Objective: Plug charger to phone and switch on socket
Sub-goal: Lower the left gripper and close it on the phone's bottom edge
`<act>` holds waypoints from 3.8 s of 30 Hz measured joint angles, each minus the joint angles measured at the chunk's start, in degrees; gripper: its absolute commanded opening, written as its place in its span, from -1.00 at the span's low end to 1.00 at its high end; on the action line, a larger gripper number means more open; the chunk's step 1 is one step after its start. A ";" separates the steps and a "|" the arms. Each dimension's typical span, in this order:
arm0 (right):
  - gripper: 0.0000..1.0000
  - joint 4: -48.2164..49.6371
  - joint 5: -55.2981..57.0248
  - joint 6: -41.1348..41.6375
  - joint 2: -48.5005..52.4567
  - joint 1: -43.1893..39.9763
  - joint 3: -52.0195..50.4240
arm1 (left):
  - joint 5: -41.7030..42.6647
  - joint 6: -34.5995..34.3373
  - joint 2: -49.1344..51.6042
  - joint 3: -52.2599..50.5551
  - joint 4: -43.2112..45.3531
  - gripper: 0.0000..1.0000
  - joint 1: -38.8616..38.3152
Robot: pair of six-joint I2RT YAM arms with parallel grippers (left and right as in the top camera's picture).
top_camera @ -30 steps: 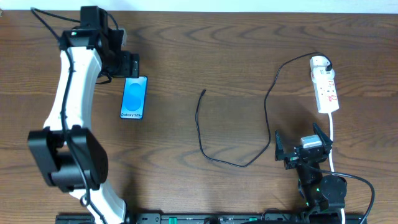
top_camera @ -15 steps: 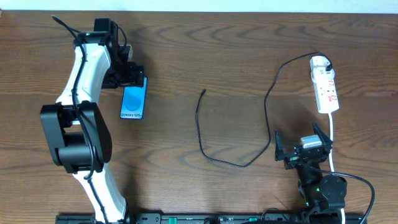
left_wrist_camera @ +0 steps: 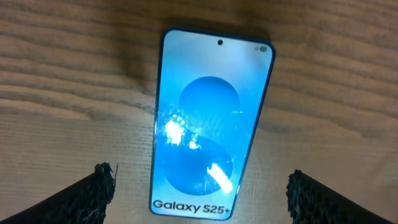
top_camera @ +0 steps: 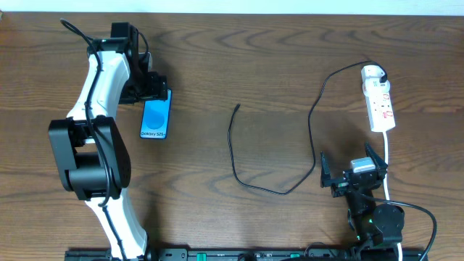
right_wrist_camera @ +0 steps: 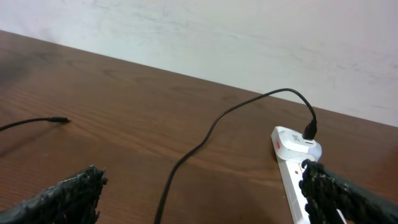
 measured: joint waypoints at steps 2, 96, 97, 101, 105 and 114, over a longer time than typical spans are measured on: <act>0.99 0.00 0.00 0.00 0.00 0.00 0.00 | -0.13 -0.24 0.00 -0.90 1.09 0.81 0.00; 0.99 0.00 0.00 0.00 0.00 0.00 0.00 | -1.81 0.04 6.64 -4.52 6.08 0.81 -2.10; 0.99 0.00 0.00 0.00 0.00 0.00 0.00 | -1.81 0.04 6.64 -4.52 6.08 0.81 -2.10; 0.99 0.00 0.00 0.00 0.00 0.00 0.00 | -1.81 0.04 6.64 -4.57 6.10 0.81 -2.10; 0.99 0.00 0.00 0.00 0.00 0.00 0.00 | -1.81 0.04 6.64 -4.57 6.10 0.80 -2.10; 0.99 0.00 0.00 0.00 0.00 0.00 0.00 | -2.12 0.02 6.64 -4.57 6.12 0.64 -2.03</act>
